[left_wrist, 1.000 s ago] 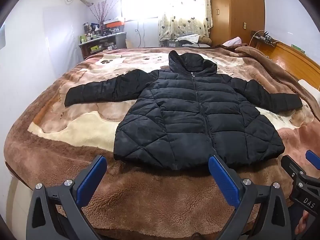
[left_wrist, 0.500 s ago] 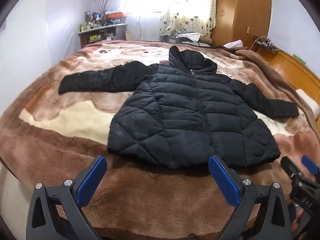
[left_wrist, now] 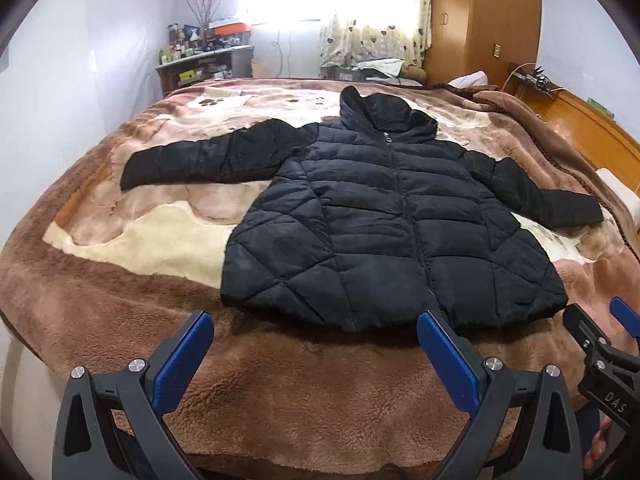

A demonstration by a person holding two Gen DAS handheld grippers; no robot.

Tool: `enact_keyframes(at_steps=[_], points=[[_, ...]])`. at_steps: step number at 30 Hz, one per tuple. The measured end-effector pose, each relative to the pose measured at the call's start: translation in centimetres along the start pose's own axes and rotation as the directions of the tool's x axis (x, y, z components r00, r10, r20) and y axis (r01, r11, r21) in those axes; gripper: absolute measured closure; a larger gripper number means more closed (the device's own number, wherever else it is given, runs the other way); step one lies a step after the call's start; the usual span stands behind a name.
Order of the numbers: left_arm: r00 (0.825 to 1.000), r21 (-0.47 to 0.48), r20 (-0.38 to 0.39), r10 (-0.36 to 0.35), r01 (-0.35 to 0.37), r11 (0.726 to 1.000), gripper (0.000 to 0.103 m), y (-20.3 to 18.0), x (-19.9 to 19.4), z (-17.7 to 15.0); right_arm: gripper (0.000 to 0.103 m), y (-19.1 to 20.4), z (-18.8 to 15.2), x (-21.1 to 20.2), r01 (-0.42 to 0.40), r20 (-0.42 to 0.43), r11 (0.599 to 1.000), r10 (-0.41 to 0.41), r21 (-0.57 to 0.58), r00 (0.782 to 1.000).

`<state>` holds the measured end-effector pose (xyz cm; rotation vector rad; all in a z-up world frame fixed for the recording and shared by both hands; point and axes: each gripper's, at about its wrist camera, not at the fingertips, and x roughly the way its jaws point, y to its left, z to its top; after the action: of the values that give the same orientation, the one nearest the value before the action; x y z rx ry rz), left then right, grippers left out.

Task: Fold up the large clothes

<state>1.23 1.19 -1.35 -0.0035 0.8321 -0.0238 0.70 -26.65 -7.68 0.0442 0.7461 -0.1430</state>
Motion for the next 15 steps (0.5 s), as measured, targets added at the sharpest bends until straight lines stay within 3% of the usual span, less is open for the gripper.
enact_keyframes(at_steps=[15], points=[[1.000,0.000,0.022,0.009,-0.009,1.000,0.000,0.48,-0.69,0.25,0.001,-0.32,0.07,0.14,0.000,-0.006,1.000,0.000,0.006,1.000]])
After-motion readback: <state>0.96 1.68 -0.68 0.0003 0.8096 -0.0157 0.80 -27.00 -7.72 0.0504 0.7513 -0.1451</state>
